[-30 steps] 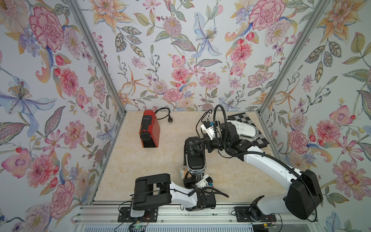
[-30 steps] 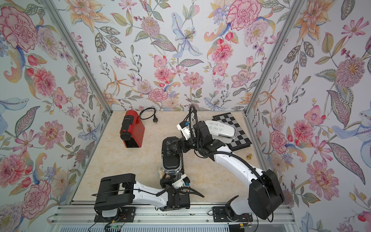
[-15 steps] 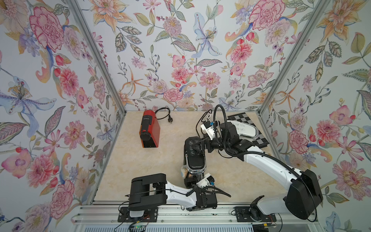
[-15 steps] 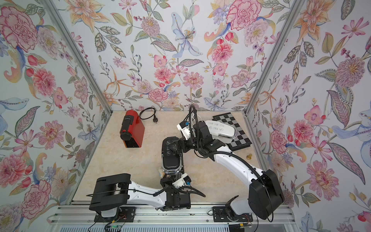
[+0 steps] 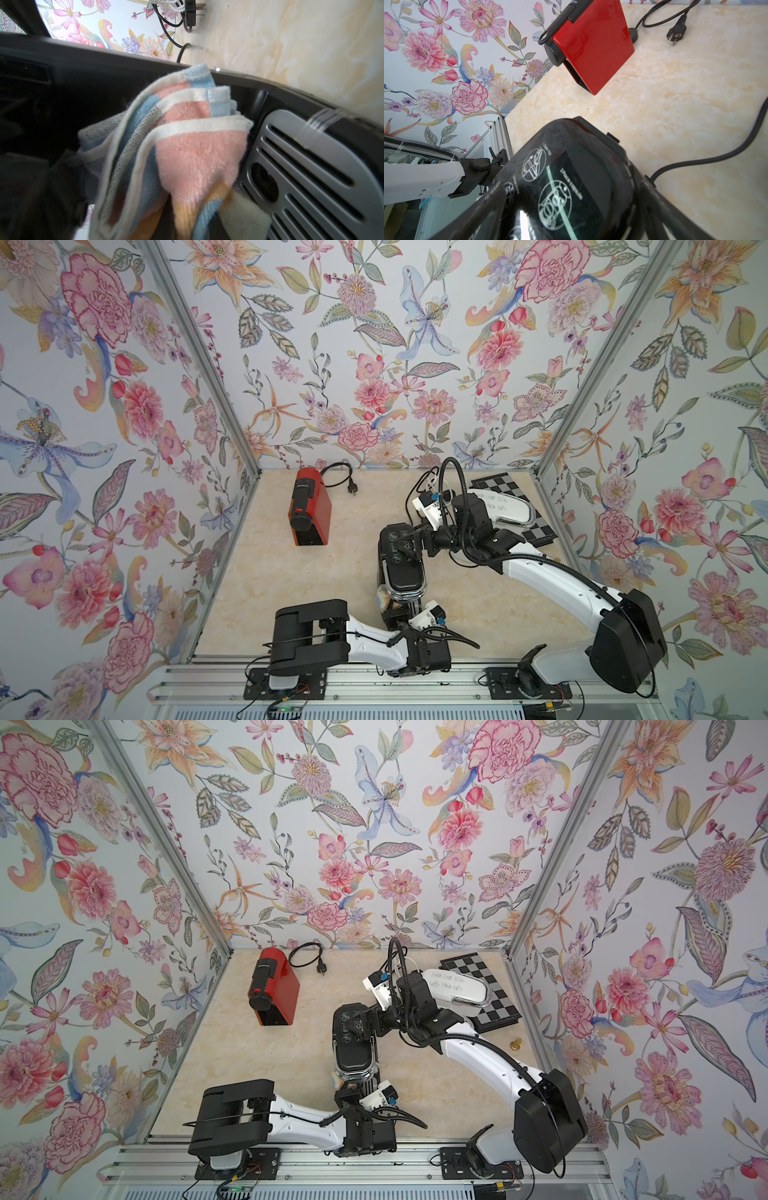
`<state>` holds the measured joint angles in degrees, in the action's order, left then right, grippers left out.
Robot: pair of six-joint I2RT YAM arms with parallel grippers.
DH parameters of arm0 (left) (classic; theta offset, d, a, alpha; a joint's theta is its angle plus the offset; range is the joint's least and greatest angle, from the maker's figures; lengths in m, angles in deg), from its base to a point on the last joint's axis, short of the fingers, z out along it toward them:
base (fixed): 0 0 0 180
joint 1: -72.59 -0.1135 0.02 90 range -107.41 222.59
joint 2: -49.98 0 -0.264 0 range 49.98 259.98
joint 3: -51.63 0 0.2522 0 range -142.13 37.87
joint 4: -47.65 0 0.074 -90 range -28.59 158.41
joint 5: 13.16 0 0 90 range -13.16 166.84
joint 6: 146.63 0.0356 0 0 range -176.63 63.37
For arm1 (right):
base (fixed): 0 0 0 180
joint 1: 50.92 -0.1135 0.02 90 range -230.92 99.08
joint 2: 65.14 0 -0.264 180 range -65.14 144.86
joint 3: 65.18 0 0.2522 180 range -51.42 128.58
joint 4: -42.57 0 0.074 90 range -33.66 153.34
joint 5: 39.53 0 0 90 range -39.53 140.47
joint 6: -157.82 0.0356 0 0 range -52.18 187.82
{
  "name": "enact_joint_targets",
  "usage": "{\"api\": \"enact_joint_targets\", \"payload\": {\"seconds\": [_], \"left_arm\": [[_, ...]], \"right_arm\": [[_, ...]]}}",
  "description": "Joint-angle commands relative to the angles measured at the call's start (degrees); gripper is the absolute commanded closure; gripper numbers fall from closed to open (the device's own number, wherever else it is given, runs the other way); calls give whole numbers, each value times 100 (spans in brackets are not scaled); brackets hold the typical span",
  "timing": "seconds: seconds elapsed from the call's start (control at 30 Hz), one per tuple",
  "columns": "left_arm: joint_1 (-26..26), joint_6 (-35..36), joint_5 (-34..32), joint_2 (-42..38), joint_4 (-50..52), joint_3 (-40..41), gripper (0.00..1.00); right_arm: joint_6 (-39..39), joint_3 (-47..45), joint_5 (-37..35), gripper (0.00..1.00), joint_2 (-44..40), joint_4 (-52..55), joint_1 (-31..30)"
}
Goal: Wipe the surface of a coffee machine
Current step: Wipe the dirt from the surface of the coffee machine.
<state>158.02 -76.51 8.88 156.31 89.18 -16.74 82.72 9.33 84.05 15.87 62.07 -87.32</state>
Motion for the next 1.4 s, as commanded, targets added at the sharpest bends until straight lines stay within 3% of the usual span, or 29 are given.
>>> {"api": "enact_joint_targets", "payload": {"seconds": [0.0, 0.47, 0.93, 1.37], "left_arm": [[6, 242, -305, -248, -67, -208, 100], [-40, 59, 447, 452, -629, -181, 100], [15, 802, -19, 340, -942, -628, 100], [-316, -429, 429, 292, 137, -87, 100]], "right_arm": [[-242, -142, 342, 0, 125, 670, -232], [-287, -68, 465, 0, 349, 674, -227], [-303, -121, 430, 0, 300, 674, -229], [-321, -33, 474, 0, 376, 674, -217]]}}
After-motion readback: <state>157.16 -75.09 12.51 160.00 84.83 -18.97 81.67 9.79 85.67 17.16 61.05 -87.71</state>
